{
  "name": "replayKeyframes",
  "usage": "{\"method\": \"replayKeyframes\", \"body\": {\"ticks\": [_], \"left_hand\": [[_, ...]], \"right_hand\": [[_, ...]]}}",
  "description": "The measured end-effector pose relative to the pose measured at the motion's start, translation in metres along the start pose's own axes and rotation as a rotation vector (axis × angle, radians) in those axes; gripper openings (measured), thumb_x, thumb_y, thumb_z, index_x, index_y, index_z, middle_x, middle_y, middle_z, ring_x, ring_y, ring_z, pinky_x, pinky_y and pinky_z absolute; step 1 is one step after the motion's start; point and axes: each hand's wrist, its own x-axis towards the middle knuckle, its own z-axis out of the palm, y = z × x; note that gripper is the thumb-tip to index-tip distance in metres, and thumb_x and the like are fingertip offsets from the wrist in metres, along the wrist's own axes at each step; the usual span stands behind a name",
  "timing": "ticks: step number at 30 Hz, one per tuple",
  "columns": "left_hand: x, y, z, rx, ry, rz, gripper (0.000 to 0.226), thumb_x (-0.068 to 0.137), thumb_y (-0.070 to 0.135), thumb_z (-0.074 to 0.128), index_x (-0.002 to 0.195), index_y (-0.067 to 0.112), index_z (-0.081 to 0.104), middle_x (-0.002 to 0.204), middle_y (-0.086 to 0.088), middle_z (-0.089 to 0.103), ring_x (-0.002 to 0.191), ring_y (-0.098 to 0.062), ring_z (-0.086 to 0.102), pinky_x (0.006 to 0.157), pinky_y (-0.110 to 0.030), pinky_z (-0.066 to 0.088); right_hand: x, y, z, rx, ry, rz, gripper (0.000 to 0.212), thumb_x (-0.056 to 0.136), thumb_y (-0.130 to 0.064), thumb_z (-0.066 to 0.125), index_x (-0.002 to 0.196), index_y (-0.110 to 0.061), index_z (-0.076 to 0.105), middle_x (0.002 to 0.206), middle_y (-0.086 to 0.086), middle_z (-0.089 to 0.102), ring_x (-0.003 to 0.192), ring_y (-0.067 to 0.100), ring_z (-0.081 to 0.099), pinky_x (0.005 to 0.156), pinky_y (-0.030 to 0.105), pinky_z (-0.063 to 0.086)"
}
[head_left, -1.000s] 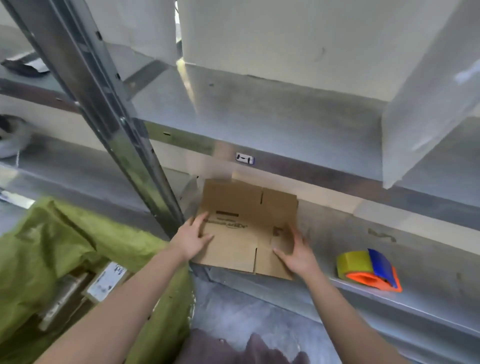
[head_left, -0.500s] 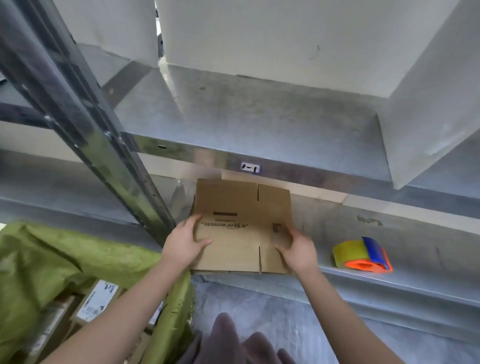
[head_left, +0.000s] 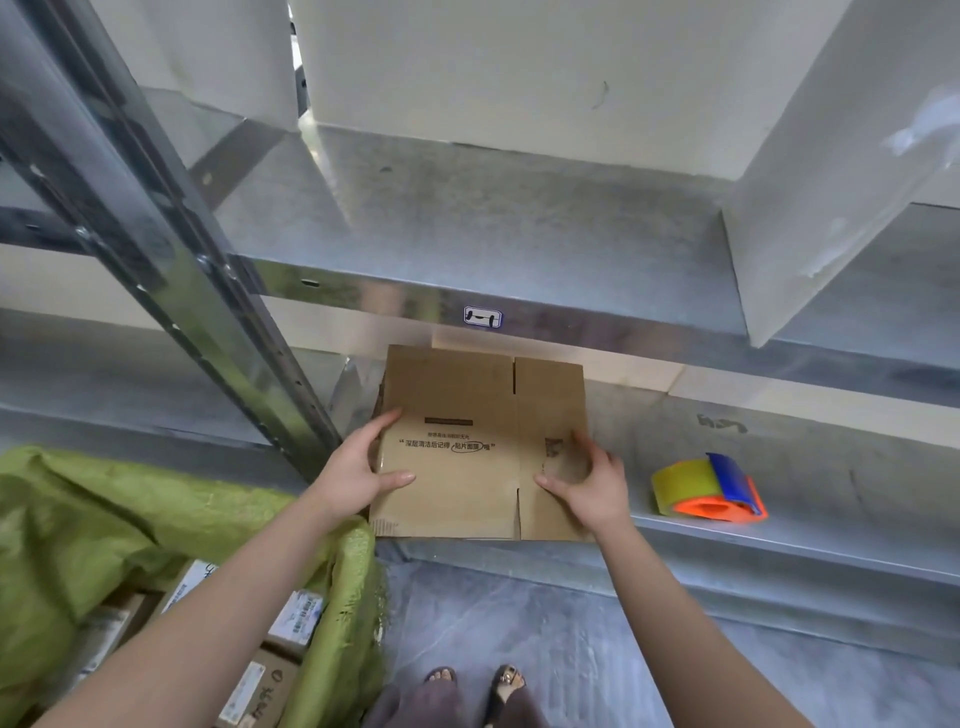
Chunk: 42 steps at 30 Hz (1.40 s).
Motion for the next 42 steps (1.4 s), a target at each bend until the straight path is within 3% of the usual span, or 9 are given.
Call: {"method": "replayKeyframes", "body": {"ticks": [7, 12, 15, 18, 22, 26, 29, 34, 42], "left_hand": [[-0.002, 0.043, -0.001, -0.086, -0.028, 0.122, 0.087, 0.071, 0.017, 0.084, 0.139, 0.049, 0.04, 0.143, 0.012, 0.045, 0.121, -0.011, 0.055, 0.106, -0.036, 0.043], [-0.006, 0.082, 0.034, -0.11, -0.092, 0.191, 0.088, 0.073, 0.011, 0.082, 0.143, 0.039, 0.036, 0.134, 0.018, 0.043, 0.1, 0.014, 0.057, 0.082, -0.004, 0.044], [-0.013, 0.103, 0.073, -0.123, -0.169, 0.202, 0.091, 0.072, 0.007, 0.082, 0.143, 0.037, 0.034, 0.139, 0.013, 0.043, 0.11, 0.001, 0.058, 0.096, -0.02, 0.047], [-0.021, 0.123, 0.122, -0.118, -0.213, 0.22, 0.093, 0.071, 0.002, 0.082, 0.146, 0.029, 0.034, 0.136, 0.013, 0.045, 0.109, 0.003, 0.057, 0.089, -0.009, 0.047], [-0.036, 0.149, 0.199, -0.141, -0.236, 0.246, 0.089, 0.071, -0.005, 0.079, 0.144, 0.023, 0.036, 0.127, 0.015, 0.05, 0.1, 0.015, 0.057, 0.081, -0.006, 0.046], [-0.056, 0.165, 0.278, -0.125, -0.239, 0.248, 0.095, 0.067, 0.009, 0.086, 0.144, 0.033, 0.036, 0.14, 0.013, 0.045, 0.126, -0.004, 0.049, 0.108, -0.028, 0.04], [-0.072, 0.18, 0.333, -0.153, -0.248, 0.229, 0.094, 0.07, 0.002, 0.082, 0.146, 0.029, 0.034, 0.136, 0.013, 0.047, 0.12, -0.004, 0.053, 0.1, -0.02, 0.045], [-0.081, 0.209, 0.406, -0.103, -0.235, 0.26, 0.088, 0.076, -0.003, 0.077, 0.147, 0.025, 0.031, 0.136, 0.007, 0.046, 0.108, 0.001, 0.053, 0.08, -0.007, 0.046], [-0.038, 0.258, 0.485, -0.135, -0.177, 0.282, 0.09, 0.084, 0.003, 0.071, 0.149, 0.037, 0.019, 0.132, 0.01, 0.048, 0.112, -0.008, 0.055, 0.091, -0.024, 0.051]], "right_hand": [[-0.016, -0.019, -0.05, 0.1, 0.145, -0.136, 0.089, 0.062, -0.033, 0.091, 0.14, -0.032, 0.046, 0.136, 0.007, 0.039, 0.128, 0.022, 0.043, 0.107, 0.024, 0.029], [-0.037, -0.005, -0.106, 0.068, 0.197, -0.176, 0.089, 0.066, -0.033, 0.088, 0.143, -0.034, 0.043, 0.144, 0.008, 0.037, 0.134, 0.021, 0.038, 0.108, 0.022, 0.026], [-0.052, 0.027, -0.144, 0.082, 0.197, -0.143, 0.086, 0.065, -0.035, 0.088, 0.14, -0.036, 0.046, 0.14, 0.007, 0.042, 0.131, 0.02, 0.042, 0.114, 0.031, 0.03], [-0.066, 0.067, -0.181, 0.09, 0.233, -0.124, 0.086, 0.063, -0.035, 0.09, 0.139, -0.035, 0.048, 0.138, 0.009, 0.041, 0.128, 0.023, 0.044, 0.113, 0.041, 0.034], [-0.079, 0.12, -0.238, 0.096, 0.275, -0.128, 0.085, 0.064, -0.03, 0.09, 0.138, -0.033, 0.05, 0.138, 0.008, 0.04, 0.128, 0.019, 0.042, 0.113, 0.033, 0.032], [-0.088, 0.176, -0.301, 0.072, 0.252, -0.121, 0.084, 0.066, -0.029, 0.089, 0.138, -0.033, 0.048, 0.137, 0.006, 0.038, 0.127, 0.02, 0.043, 0.113, 0.035, 0.032], [-0.093, 0.214, -0.342, 0.031, 0.257, -0.115, 0.085, 0.065, -0.03, 0.09, 0.138, -0.034, 0.048, 0.138, 0.007, 0.039, 0.126, 0.021, 0.043, 0.113, 0.036, 0.033], [-0.09, 0.262, -0.396, 0.042, 0.252, -0.126, 0.088, 0.066, -0.022, 0.089, 0.14, -0.035, 0.044, 0.14, 0.005, 0.038, 0.119, 0.001, 0.034, 0.105, 0.018, 0.023], [-0.036, 0.299, -0.453, 0.045, 0.324, -0.178, 0.091, 0.072, -0.018, 0.085, 0.145, -0.034, 0.033, 0.149, 0.002, 0.025, 0.13, 0.008, 0.034, 0.104, 0.018, 0.023]]}}
